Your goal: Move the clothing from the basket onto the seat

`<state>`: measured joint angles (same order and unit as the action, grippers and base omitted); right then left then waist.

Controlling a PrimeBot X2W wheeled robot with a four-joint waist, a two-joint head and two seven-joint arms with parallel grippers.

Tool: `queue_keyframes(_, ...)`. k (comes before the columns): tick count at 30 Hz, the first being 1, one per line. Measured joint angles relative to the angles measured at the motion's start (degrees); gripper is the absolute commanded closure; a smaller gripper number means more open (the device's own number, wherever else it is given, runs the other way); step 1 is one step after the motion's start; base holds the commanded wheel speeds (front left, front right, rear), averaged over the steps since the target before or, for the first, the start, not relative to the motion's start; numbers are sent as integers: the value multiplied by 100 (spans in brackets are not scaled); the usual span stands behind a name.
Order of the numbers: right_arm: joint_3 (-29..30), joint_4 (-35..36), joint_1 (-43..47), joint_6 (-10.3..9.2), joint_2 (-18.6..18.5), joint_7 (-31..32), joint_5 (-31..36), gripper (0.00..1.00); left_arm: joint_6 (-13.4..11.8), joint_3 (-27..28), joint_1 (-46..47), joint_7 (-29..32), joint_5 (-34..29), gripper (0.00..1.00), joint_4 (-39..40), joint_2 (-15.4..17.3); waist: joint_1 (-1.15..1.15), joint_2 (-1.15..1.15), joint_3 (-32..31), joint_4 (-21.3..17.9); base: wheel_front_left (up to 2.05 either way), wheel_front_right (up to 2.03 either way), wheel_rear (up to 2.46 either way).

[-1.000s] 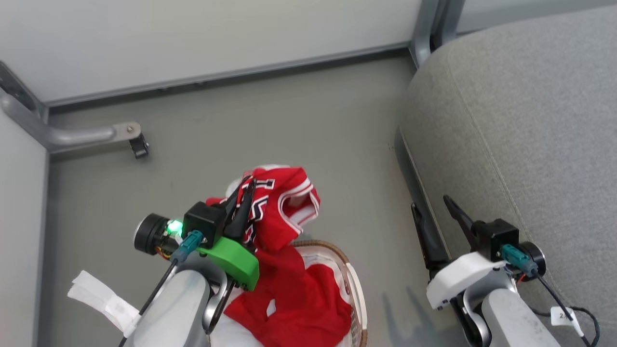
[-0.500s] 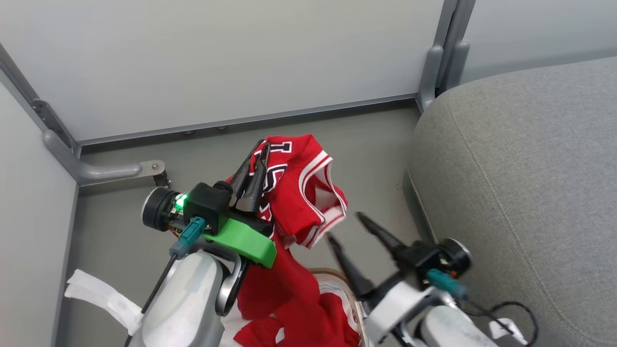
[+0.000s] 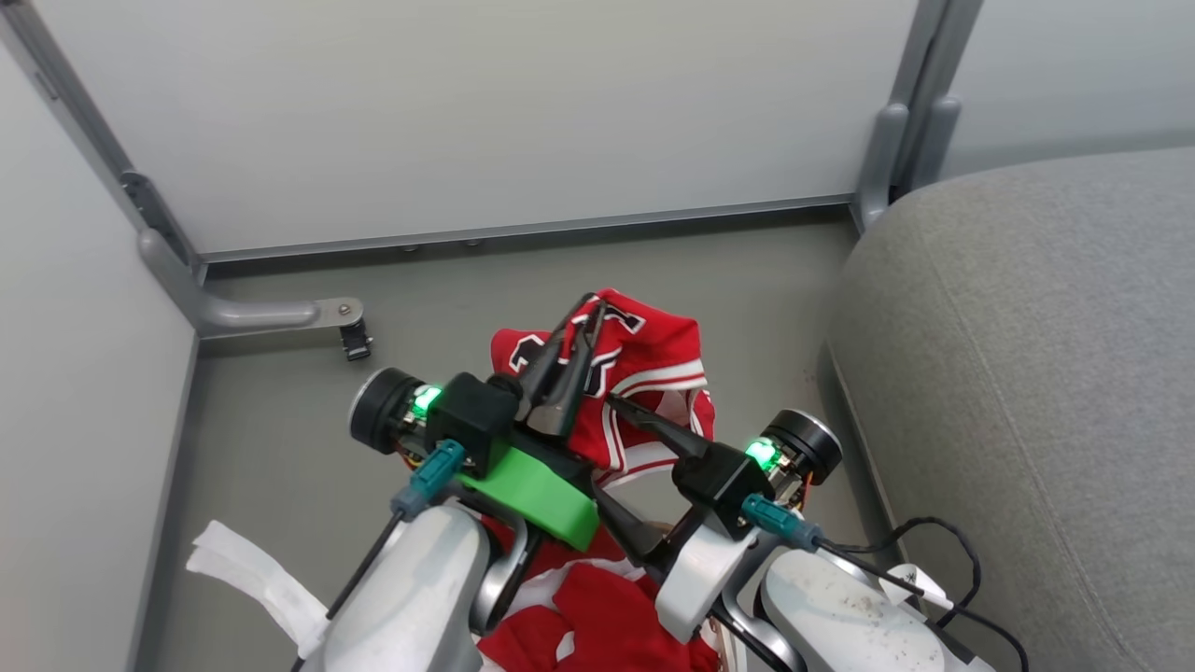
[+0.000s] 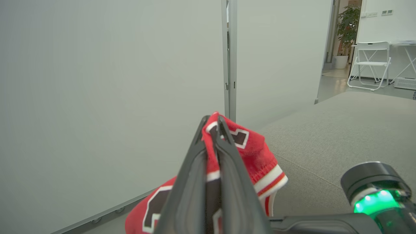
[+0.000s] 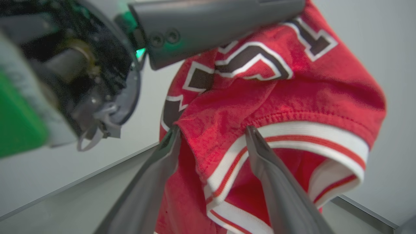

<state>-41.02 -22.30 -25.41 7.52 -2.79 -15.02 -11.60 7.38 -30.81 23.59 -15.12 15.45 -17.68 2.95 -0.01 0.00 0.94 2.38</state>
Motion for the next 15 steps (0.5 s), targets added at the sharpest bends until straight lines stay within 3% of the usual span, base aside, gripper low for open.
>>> queue_keyframes(15,-245,-687,-266,0,2,-5,-161,0,-89,-887,21,0,476,100,122,2,0,0,-55,563,0,0,0)
